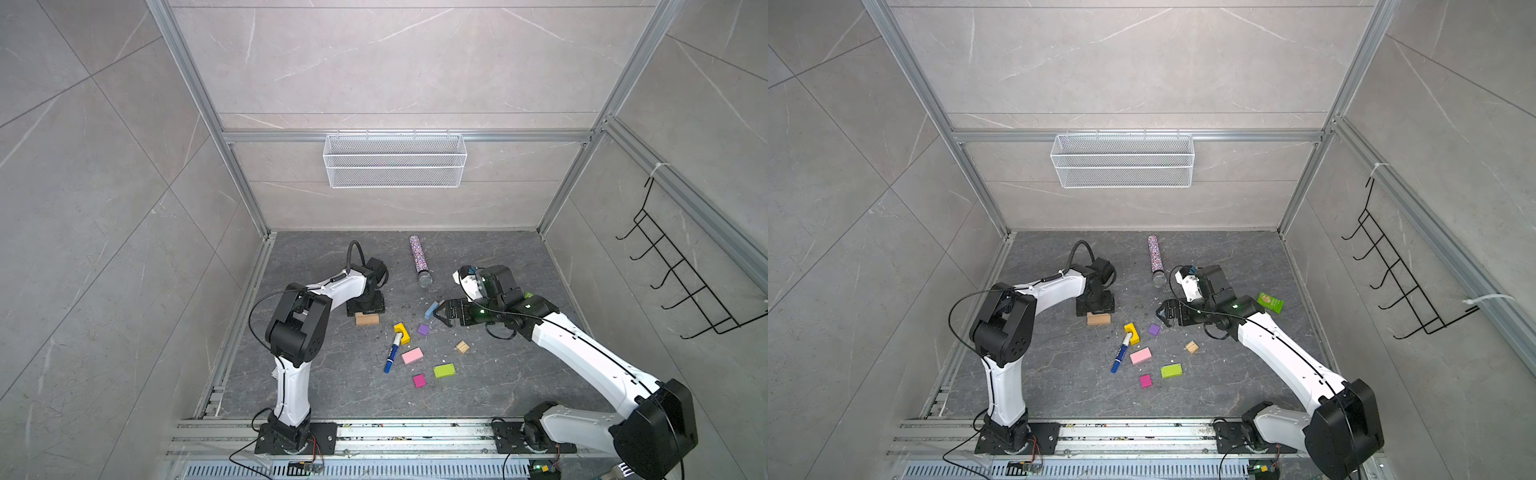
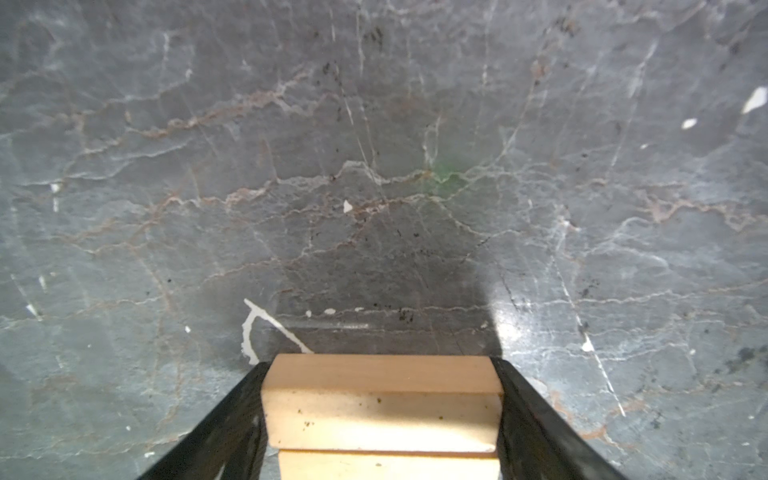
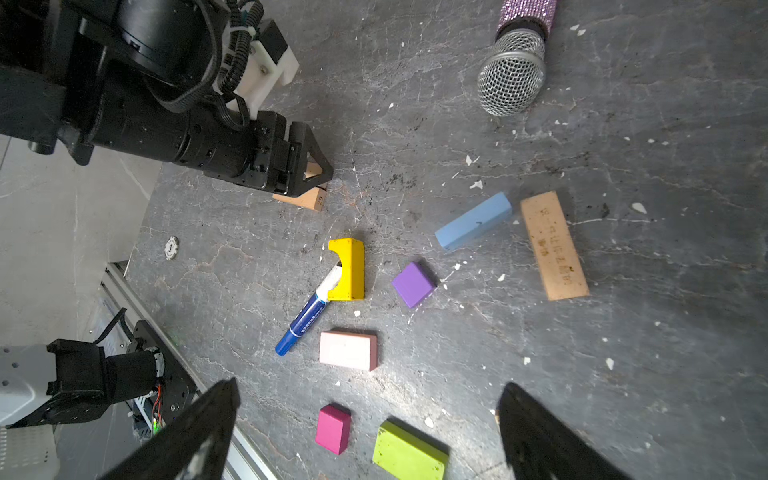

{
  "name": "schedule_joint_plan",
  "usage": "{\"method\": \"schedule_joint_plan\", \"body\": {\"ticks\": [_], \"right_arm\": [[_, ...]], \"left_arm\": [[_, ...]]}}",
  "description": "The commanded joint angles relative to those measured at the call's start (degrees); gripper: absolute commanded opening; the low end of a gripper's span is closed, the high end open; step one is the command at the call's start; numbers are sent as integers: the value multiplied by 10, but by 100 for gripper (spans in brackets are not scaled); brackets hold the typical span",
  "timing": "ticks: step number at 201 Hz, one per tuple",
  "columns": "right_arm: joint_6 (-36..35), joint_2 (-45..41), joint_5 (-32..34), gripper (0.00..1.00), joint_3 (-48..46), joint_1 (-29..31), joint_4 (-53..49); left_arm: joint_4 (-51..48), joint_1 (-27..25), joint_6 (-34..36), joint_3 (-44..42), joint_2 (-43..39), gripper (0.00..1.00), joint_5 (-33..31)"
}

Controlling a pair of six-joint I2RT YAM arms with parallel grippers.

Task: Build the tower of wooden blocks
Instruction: 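Lower the wooden bar beside the bar numbered 58 and open the left gripper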

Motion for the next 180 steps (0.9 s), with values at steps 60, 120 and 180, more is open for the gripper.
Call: {"method": "schedule_joint_plan", "body": {"ticks": [60, 120, 180], "right_arm": [[-12, 5, 9, 99, 12, 6, -4], [-12, 6, 9, 99, 12, 7, -6], [-12, 7, 9, 99, 13, 7, -6]], "left_arm": [[4, 2, -8, -19, 1, 79, 28], [7, 2, -8, -20, 2, 84, 36], [10, 1, -6, -29, 0, 86, 35]]}}
